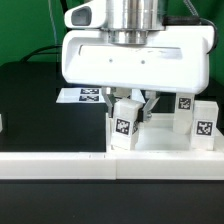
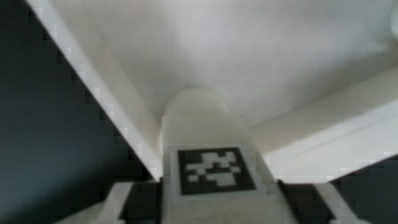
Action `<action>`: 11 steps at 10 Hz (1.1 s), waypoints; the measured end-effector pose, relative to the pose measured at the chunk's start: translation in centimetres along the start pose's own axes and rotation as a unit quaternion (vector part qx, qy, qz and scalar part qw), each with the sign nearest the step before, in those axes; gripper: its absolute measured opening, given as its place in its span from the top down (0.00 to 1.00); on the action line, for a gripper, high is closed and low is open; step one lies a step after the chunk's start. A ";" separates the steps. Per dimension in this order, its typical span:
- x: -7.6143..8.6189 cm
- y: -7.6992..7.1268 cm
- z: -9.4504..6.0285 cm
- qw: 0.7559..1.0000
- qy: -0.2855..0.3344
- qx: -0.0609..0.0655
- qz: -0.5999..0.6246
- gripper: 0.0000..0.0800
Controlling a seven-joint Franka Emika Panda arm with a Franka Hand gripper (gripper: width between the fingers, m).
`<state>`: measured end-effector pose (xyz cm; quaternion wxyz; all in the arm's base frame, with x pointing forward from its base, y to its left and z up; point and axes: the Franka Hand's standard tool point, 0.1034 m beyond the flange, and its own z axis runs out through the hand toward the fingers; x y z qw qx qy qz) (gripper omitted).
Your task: Assemble square table
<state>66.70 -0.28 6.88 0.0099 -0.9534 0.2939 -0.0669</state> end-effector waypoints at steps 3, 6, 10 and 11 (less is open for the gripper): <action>0.0 0.1 -0.1 0.984 0.000 -0.003 0.181 0.63; -0.2 0.0 -0.1 0.902 -0.028 0.015 0.431 0.64; 0.1 0.3 -0.1 0.814 -0.053 0.032 0.577 0.64; 0.1 0.3 -0.1 0.822 -0.052 0.032 0.566 0.64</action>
Offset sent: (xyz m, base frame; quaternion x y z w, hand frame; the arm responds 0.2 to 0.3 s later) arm -0.0087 -0.0044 0.0028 -0.0436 -0.0165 0.4036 0.9138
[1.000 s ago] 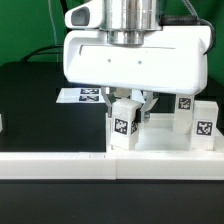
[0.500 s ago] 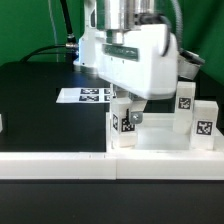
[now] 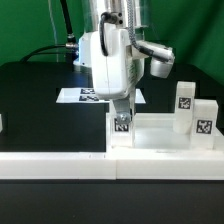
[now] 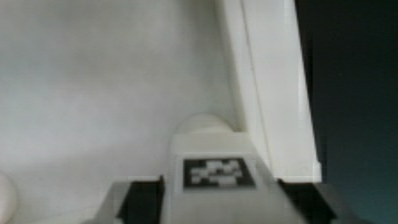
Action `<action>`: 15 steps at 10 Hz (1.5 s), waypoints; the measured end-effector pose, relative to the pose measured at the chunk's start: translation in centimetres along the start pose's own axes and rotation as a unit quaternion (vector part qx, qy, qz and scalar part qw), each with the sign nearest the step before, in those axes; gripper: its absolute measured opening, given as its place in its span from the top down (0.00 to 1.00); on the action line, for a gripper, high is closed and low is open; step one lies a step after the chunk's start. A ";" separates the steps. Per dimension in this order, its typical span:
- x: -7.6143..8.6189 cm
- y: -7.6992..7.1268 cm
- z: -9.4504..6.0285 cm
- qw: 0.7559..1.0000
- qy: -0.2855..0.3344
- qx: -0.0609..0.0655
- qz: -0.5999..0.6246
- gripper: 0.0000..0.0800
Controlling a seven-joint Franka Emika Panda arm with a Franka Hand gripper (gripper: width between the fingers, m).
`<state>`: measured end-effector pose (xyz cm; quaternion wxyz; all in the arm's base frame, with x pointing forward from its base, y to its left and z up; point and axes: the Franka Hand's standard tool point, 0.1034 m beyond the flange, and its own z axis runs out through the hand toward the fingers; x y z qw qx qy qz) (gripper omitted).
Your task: Assemble square table
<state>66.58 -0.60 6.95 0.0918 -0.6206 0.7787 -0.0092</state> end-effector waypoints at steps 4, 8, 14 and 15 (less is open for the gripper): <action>-0.9 0.1 -0.1 0.957 0.020 0.011 -0.289 0.20; -0.6 0.0 0.0 0.914 0.028 0.005 -0.404 0.19; 0.4 -0.2 0.5 0.729 0.039 -0.035 -0.683 0.19; 0.4 -0.2 0.5 0.735 0.040 -0.035 -0.676 0.34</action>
Offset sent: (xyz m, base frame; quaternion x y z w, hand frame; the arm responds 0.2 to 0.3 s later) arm -0.0068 0.0289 0.0083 -0.0161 -0.0418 -0.4769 0.8778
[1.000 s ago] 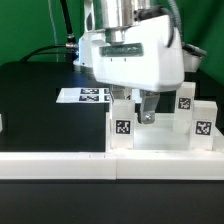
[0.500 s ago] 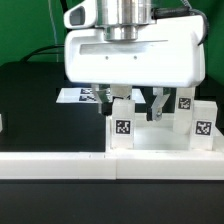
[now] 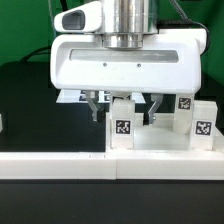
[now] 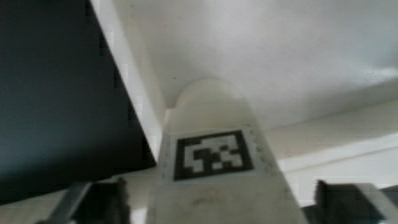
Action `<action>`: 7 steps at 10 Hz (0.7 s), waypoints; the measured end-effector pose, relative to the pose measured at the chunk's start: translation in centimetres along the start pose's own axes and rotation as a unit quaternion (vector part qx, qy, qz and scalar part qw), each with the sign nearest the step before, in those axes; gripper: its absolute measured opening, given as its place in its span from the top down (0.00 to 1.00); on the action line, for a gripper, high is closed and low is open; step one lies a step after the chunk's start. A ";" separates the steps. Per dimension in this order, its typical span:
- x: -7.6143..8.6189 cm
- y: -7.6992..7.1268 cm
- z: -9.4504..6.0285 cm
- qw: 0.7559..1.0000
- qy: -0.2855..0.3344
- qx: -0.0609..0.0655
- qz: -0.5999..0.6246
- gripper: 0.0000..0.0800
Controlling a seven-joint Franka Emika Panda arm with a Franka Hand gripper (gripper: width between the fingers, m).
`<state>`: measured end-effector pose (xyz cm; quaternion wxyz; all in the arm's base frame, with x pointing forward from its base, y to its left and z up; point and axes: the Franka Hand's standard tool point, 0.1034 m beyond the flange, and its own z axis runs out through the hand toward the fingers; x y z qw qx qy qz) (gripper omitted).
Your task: Assemble square table
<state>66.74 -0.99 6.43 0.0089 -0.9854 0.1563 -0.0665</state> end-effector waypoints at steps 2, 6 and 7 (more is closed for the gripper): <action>0.0 0.0 0.0 0.999 0.000 0.000 0.041 0.51; 0.0 0.0 0.0 0.975 0.001 -0.002 0.224 0.64; 0.0 0.1 -0.1 0.953 -0.001 -0.004 0.302 0.64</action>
Offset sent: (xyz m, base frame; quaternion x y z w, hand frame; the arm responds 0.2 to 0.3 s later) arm 0.0000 0.0000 0.0000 0.0000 0.0000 0.1938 0.9810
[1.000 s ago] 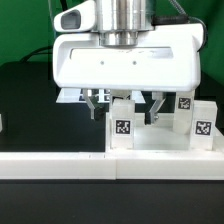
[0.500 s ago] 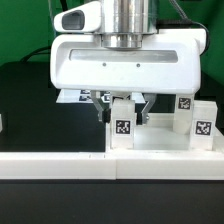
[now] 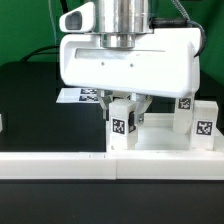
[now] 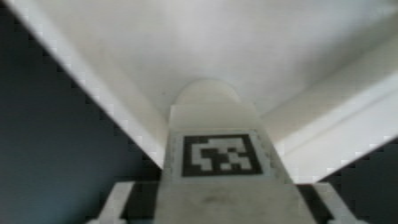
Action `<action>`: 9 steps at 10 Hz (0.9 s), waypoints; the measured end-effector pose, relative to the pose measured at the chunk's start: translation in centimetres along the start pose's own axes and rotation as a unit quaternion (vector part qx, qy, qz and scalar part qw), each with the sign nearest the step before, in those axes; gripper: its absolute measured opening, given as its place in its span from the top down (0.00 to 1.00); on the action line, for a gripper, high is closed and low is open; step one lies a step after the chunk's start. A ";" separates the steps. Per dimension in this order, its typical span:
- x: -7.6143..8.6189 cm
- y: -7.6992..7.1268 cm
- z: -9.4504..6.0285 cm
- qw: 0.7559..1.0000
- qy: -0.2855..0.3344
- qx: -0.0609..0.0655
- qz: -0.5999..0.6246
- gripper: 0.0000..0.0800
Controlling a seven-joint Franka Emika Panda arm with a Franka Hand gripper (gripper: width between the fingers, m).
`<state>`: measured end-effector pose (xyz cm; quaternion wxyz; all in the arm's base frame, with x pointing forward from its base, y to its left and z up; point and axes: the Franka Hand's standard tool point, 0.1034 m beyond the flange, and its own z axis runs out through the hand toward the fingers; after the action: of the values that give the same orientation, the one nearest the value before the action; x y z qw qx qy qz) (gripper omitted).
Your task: Assemble square table
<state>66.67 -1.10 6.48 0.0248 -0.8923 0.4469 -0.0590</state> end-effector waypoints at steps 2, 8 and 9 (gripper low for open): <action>0.1 -0.1 -0.2 0.982 -0.023 -0.020 0.189 0.64; 0.0 -0.3 0.1 0.886 -0.036 -0.028 0.461 0.64; -0.1 -0.3 0.1 0.879 -0.035 -0.029 0.475 0.64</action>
Offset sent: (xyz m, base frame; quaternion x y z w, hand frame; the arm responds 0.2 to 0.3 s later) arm 0.0244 0.0087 0.0066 0.0559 -0.0513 0.3397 0.9375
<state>66.91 -0.85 6.40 0.0396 -0.5750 0.8172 0.0039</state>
